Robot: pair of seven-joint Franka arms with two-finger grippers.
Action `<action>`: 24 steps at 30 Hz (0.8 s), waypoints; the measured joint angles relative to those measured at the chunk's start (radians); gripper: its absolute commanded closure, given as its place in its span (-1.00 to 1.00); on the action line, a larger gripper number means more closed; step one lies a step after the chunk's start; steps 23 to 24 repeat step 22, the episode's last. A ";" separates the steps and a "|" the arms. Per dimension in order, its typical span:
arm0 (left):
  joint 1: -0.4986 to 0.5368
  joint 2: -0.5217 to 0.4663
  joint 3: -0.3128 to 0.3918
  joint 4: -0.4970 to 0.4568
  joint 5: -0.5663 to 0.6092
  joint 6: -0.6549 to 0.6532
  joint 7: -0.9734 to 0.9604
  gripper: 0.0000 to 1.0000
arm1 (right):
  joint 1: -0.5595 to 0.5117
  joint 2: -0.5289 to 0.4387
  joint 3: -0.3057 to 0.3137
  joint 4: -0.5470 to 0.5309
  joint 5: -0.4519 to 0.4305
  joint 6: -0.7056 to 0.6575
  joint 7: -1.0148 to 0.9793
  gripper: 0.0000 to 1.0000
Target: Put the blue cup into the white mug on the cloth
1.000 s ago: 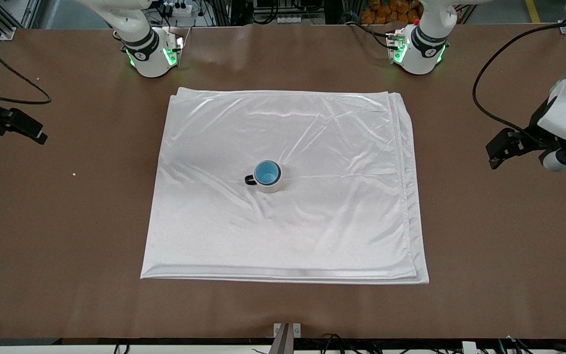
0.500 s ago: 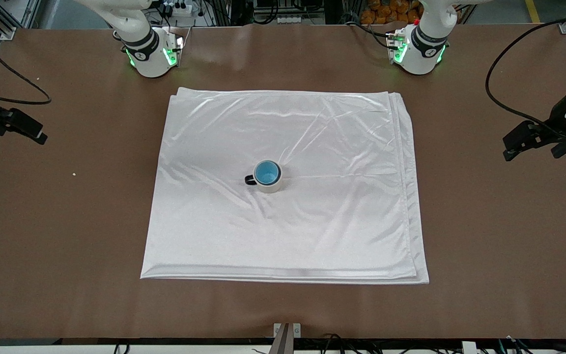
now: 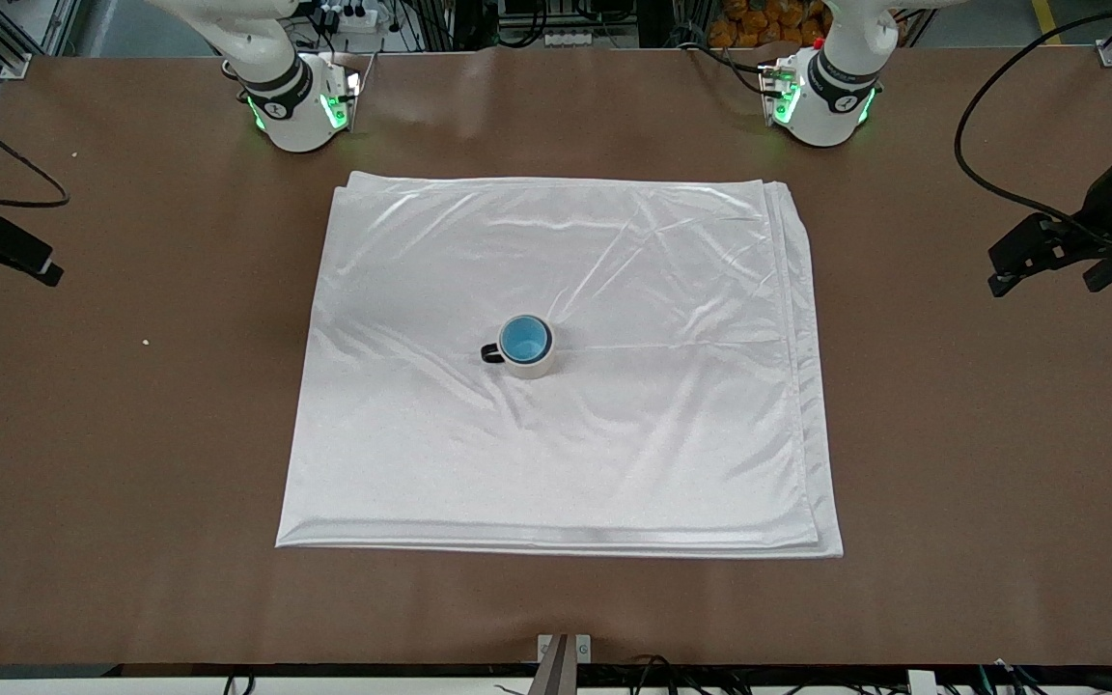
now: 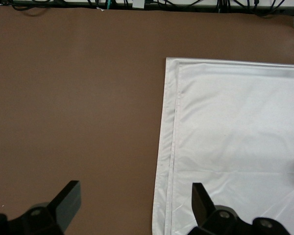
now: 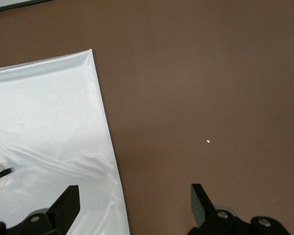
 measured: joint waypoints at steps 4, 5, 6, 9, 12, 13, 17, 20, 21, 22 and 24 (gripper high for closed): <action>0.000 0.000 0.000 -0.002 -0.001 -0.002 0.000 -1.00 | 0.005 0.004 -0.005 0.000 0.001 0.003 -0.007 -1.00; 0.000 0.000 0.000 -0.004 -0.001 -0.002 0.000 -1.00 | 0.006 0.004 -0.005 0.000 0.001 0.003 -0.007 -1.00; 0.000 0.000 0.000 -0.004 -0.002 -0.002 -0.001 -1.00 | 0.008 0.004 -0.005 0.000 0.001 0.003 -0.007 -1.00; 0.000 0.000 0.000 -0.006 -0.003 -0.002 -0.003 -1.00 | 0.013 0.004 -0.005 0.000 0.001 0.004 -0.007 -1.00; 0.000 0.000 0.000 -0.007 -0.003 -0.002 -0.004 -1.00 | 0.014 0.004 -0.005 0.000 0.001 0.004 -0.007 -1.00; 0.000 0.000 0.000 -0.008 -0.003 -0.002 -0.004 -1.00 | 0.014 0.005 -0.005 0.000 0.001 0.004 -0.007 -1.00; 0.000 0.000 0.000 -0.008 -0.003 -0.002 -0.004 -1.00 | 0.014 0.005 -0.006 0.000 0.001 0.004 -0.007 -1.00; 0.000 0.000 0.000 -0.009 -0.003 -0.002 -0.004 -1.00 | 0.014 0.005 -0.007 0.000 0.001 0.004 -0.007 -1.00; 0.000 0.000 0.000 -0.009 -0.003 -0.002 -0.004 -1.00 | 0.014 0.005 -0.007 0.000 0.001 0.004 -0.007 -1.00; 0.000 0.000 0.000 -0.009 -0.003 -0.002 -0.004 -1.00 | 0.014 0.005 -0.007 0.000 0.001 0.004 -0.007 -1.00; 0.000 0.000 0.000 -0.009 -0.003 -0.002 -0.004 -1.00 | 0.014 0.005 -0.007 0.000 0.001 0.004 -0.007 -1.00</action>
